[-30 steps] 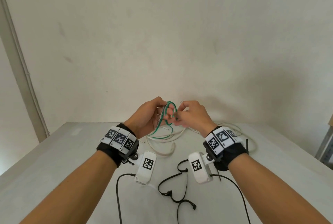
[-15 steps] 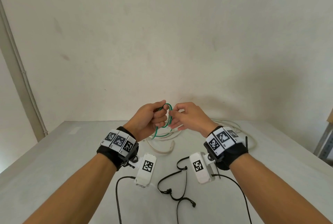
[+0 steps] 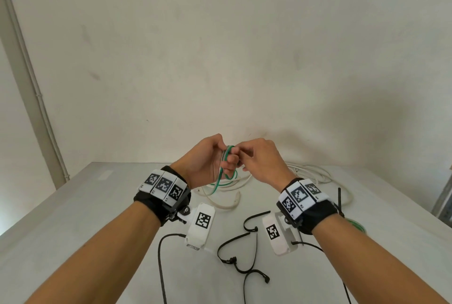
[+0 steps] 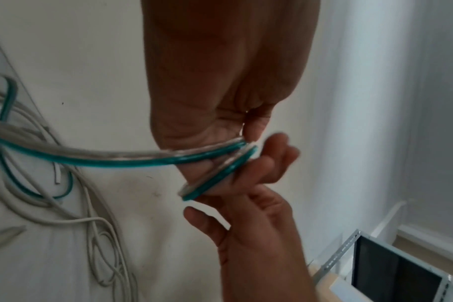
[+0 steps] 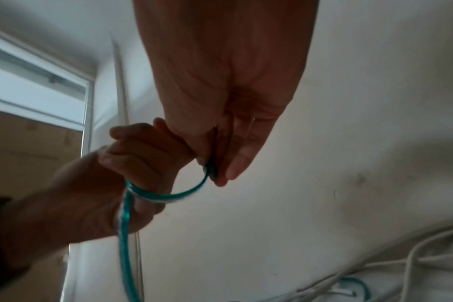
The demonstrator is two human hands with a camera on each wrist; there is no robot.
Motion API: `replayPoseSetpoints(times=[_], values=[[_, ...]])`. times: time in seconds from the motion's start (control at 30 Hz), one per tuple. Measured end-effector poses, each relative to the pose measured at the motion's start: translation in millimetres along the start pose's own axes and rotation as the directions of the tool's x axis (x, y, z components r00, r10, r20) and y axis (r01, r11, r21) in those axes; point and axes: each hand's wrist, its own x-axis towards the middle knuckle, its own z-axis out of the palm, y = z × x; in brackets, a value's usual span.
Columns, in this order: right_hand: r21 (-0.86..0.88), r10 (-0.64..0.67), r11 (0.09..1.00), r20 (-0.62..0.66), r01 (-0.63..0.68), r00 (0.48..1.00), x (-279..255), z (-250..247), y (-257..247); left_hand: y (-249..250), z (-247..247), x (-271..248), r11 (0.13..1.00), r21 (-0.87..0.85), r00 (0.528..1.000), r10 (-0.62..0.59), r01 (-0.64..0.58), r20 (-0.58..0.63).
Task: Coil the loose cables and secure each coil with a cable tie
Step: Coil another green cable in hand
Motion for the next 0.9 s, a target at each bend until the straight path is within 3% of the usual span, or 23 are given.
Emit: replayPoseSetpoints(times=[0.1,0.17,0.27,0.4,0.47,0.53,0.63,0.7,0.8,0.83,0.9], values=[[-0.099,-0.115,0.989,-0.016,0.113,0.993,0.3,2.0,4.2,8.6,-1.0,0.0,0.997,0.008,0.996,-0.074,0.074,-0.048],[-0.073,-0.138,0.988,-0.036,0.136,0.990,0.7,3.3,5.5,8.8,-0.1,1.5,0.997,0.028,0.993,-0.064,0.067,-0.096],[0.052,-0.073,0.996,-0.009,0.073,0.997,1.6,4.3,3.1,3.4,1.3,4.8,1.000,-0.010,0.990,-0.004,0.002,-0.140],[0.229,0.089,0.965,0.166,-0.126,0.982,4.2,7.5,-0.7,2.1,-2.6,5.4,0.983,-0.147,0.973,0.076,-0.110,-0.218],[0.298,0.246,0.904,0.221,-0.306,0.944,2.4,8.6,-6.1,6.9,-3.9,4.5,0.965,-0.198,0.958,0.121,-0.175,-0.258],[0.400,0.317,0.792,0.376,-0.461,0.871,-0.8,9.1,-13.2,13.6,-5.0,3.8,0.933,-0.267,0.947,0.165,-0.241,-0.276],[0.502,0.145,0.692,0.608,-0.519,0.781,-8.7,13.8,-19.2,23.0,-4.7,5.2,0.883,-0.350,0.936,0.221,-0.311,-0.274],[0.518,0.043,0.737,0.605,-0.434,0.795,-12.4,18.0,-19.7,28.6,-3.2,4.5,0.868,-0.372,0.934,0.240,-0.328,-0.264],[0.340,0.052,0.915,0.439,-0.219,0.897,-9.9,14.2,-22.2,37.1,-1.7,-1.2,0.884,-0.339,0.937,0.247,-0.323,-0.248],[0.289,0.075,0.937,0.381,-0.196,0.921,-6.6,11.6,-22.0,39.9,-1.6,-3.4,0.896,-0.314,0.938,0.244,-0.315,-0.247],[0.347,0.115,0.904,0.364,-0.249,0.924,-2.7,6.9,-20.6,44.9,-1.9,-7.6,0.914,-0.263,0.937,0.245,-0.309,-0.247]])
